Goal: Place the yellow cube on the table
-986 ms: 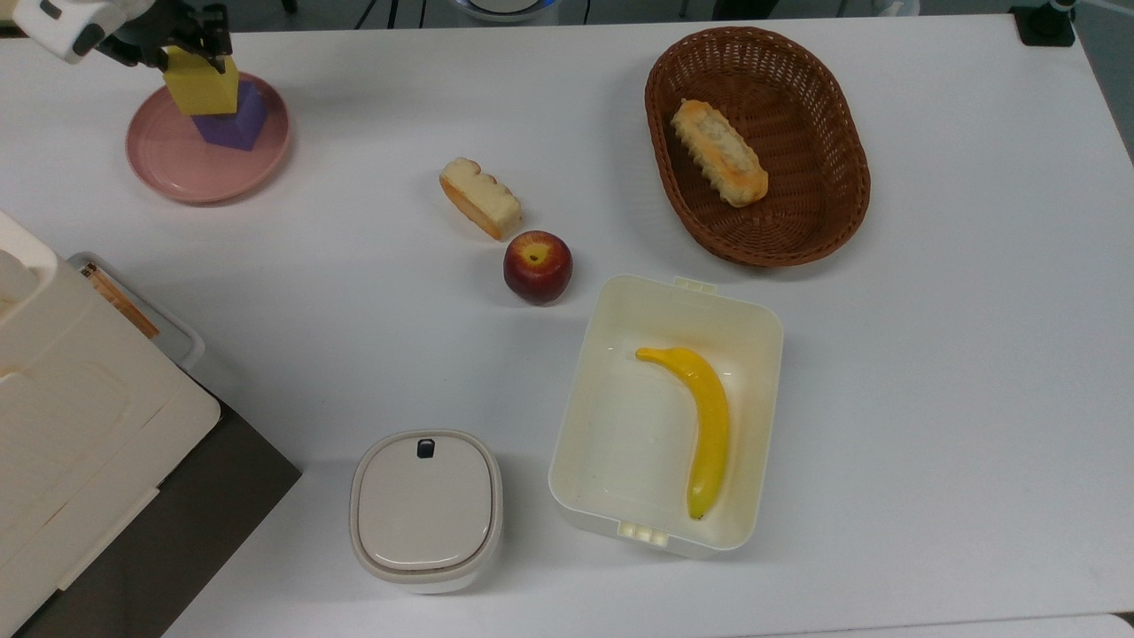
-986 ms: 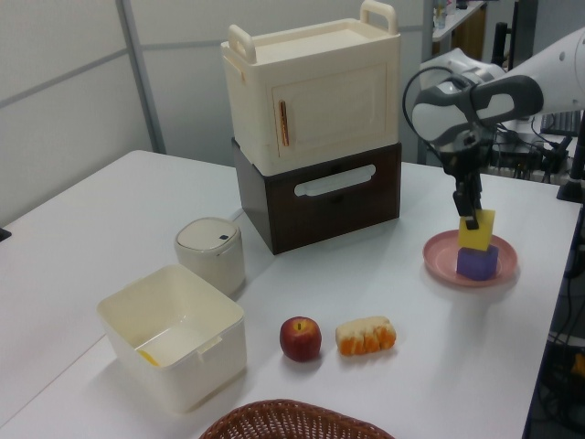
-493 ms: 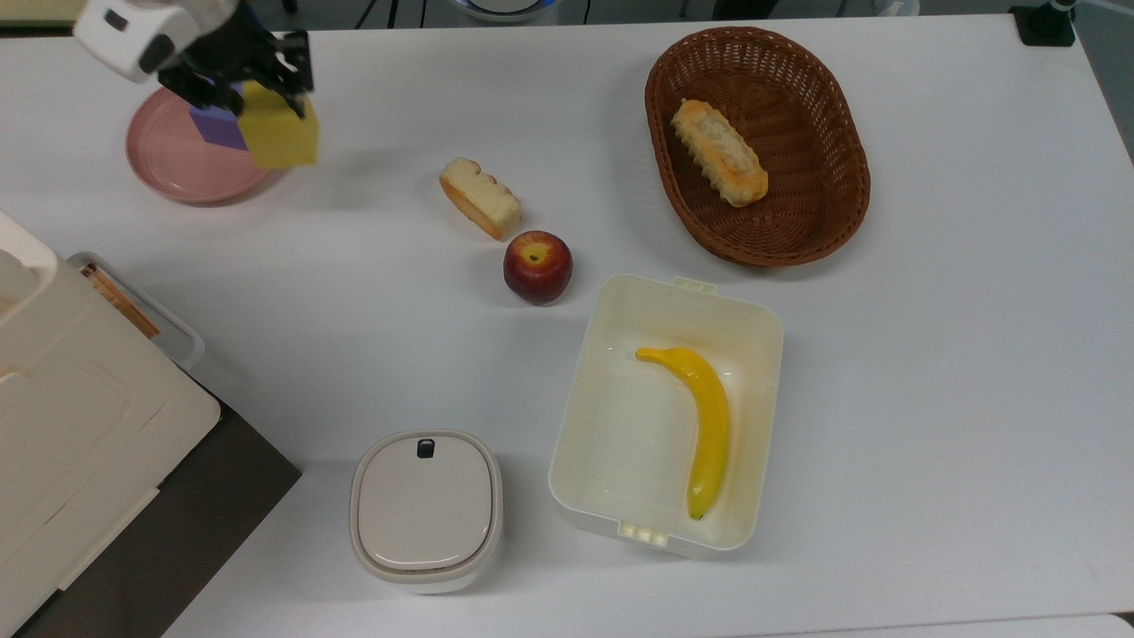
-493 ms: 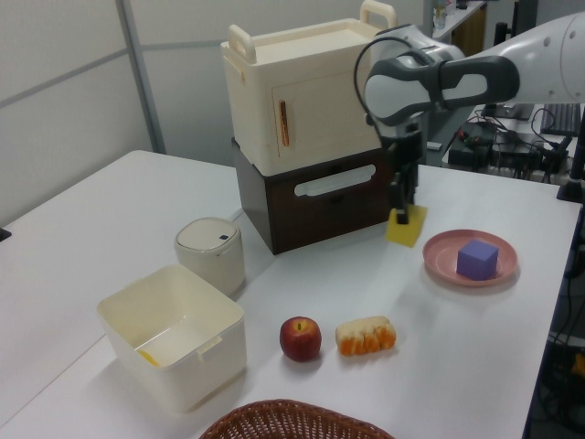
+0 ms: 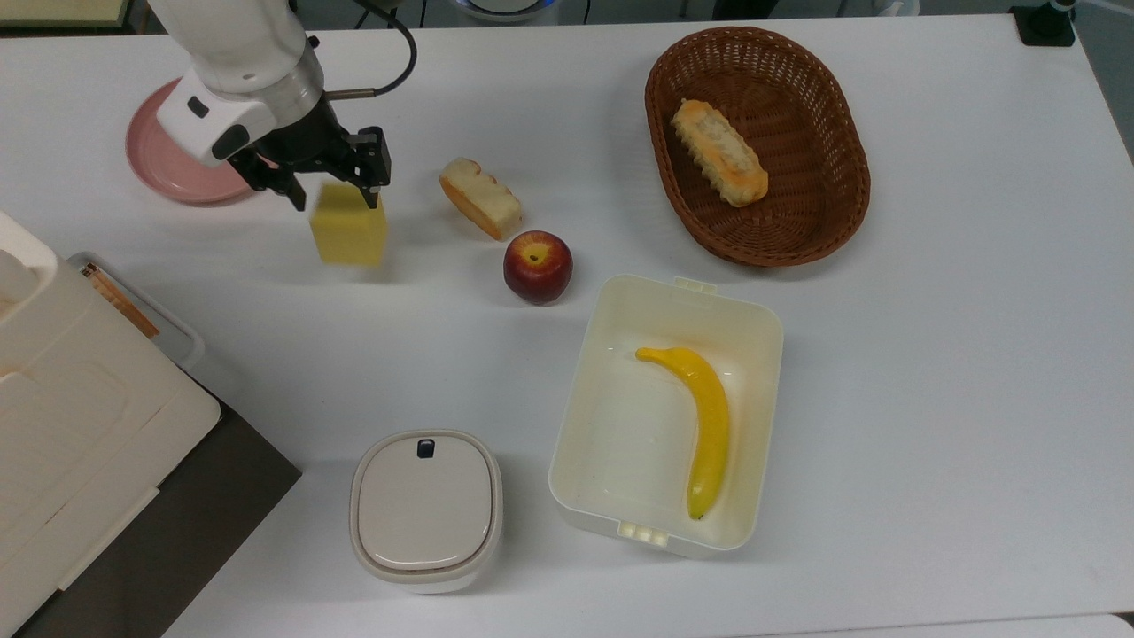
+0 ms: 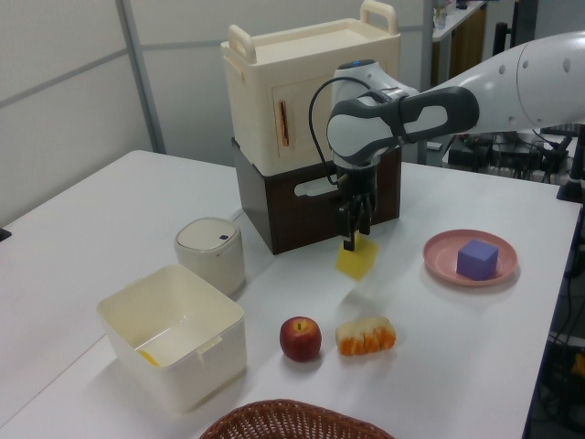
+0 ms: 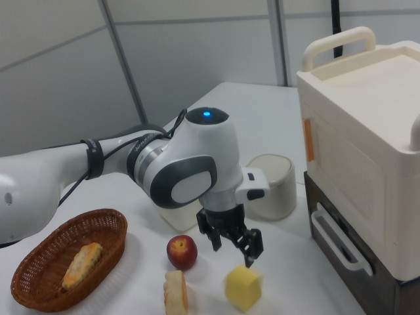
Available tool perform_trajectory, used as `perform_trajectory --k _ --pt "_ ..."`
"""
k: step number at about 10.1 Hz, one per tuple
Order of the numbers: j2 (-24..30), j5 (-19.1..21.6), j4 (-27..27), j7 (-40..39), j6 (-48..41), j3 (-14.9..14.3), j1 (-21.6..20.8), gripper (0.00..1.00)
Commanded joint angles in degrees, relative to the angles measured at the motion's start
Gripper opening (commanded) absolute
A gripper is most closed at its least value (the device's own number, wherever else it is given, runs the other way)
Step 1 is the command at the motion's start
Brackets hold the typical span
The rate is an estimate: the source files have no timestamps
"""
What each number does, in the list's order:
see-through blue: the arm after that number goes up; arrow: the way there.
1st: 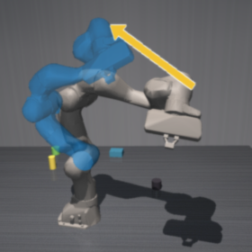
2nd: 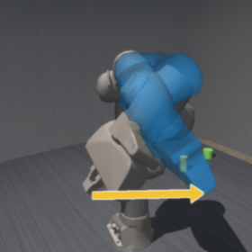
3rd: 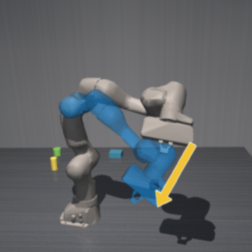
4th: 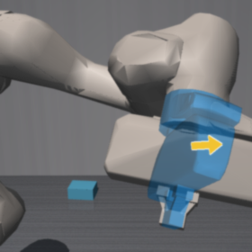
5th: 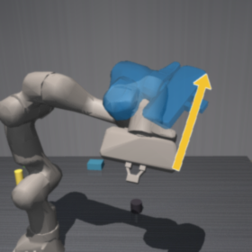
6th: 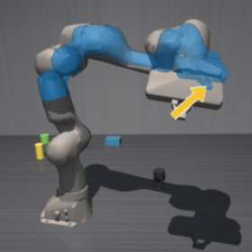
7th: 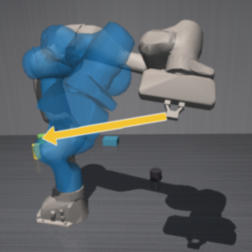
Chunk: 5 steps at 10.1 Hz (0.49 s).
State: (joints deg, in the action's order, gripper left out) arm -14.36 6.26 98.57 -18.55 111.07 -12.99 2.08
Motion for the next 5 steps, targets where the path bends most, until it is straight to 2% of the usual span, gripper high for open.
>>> perform_trajectory --k 1,2,5 --pt "1.52 1.21 -2.41 1.76 -1.03 -0.63 -0.05 1.0" --pt "1.88 0.51 -4.07 4.38 -2.69 -0.63 -0.05 1.0" --pt "3.99 -0.46 -4.7 1.85 -4.29 -1.51 0.47 1.0"
